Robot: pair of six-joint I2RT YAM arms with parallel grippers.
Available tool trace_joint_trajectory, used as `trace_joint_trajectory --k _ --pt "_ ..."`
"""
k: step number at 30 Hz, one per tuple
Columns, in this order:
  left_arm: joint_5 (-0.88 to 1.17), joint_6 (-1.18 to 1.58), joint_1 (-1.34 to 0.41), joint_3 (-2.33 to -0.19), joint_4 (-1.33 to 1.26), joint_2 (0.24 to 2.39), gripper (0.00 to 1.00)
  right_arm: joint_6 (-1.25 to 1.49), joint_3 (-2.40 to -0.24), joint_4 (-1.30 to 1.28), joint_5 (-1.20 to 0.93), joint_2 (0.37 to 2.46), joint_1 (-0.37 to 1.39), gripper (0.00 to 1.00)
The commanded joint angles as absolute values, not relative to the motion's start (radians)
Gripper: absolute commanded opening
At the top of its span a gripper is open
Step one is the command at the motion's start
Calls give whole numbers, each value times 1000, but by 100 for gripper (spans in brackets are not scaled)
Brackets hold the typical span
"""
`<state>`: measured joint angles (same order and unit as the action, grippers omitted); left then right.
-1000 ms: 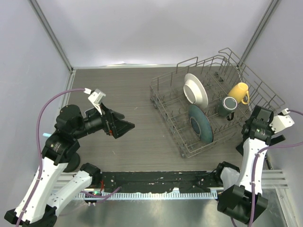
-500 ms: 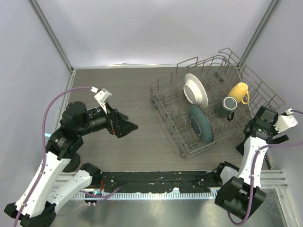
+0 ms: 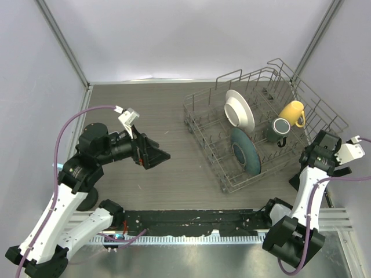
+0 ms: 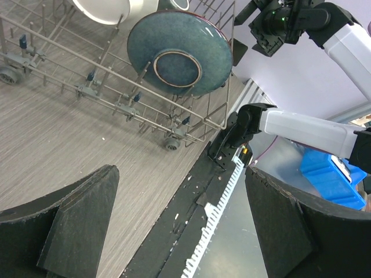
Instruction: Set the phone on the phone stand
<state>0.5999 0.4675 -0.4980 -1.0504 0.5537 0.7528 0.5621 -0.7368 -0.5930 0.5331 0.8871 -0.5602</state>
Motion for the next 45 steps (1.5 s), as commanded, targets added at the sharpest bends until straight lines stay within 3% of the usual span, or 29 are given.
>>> trace_joint_trajectory --k 1,8,13,30,39,42,45 --pt "627 477 -505 -1080 512 753 95 701 -750 -666 501 844 -557 95" --pt "635 488 -506 -1088 509 759 94 958 -798 -834 623 913 -598 85" --pt "640 492 -505 -1081 514 759 94 968 -804 -816 620 867 -707 82" --pt "643 495 -505 -1086 515 772 94 1135 -830 -827 388 1063 -767 76" --pt "640 483 -506 -1092 528 772 94 1216 -788 -798 443 1055 -767 57" --pt "632 479 -506 -1091 534 770 94 1233 -784 -796 454 1060 -767 43" --pt "632 477 -506 -1088 535 765 94 1241 -782 -795 463 1062 -767 35"
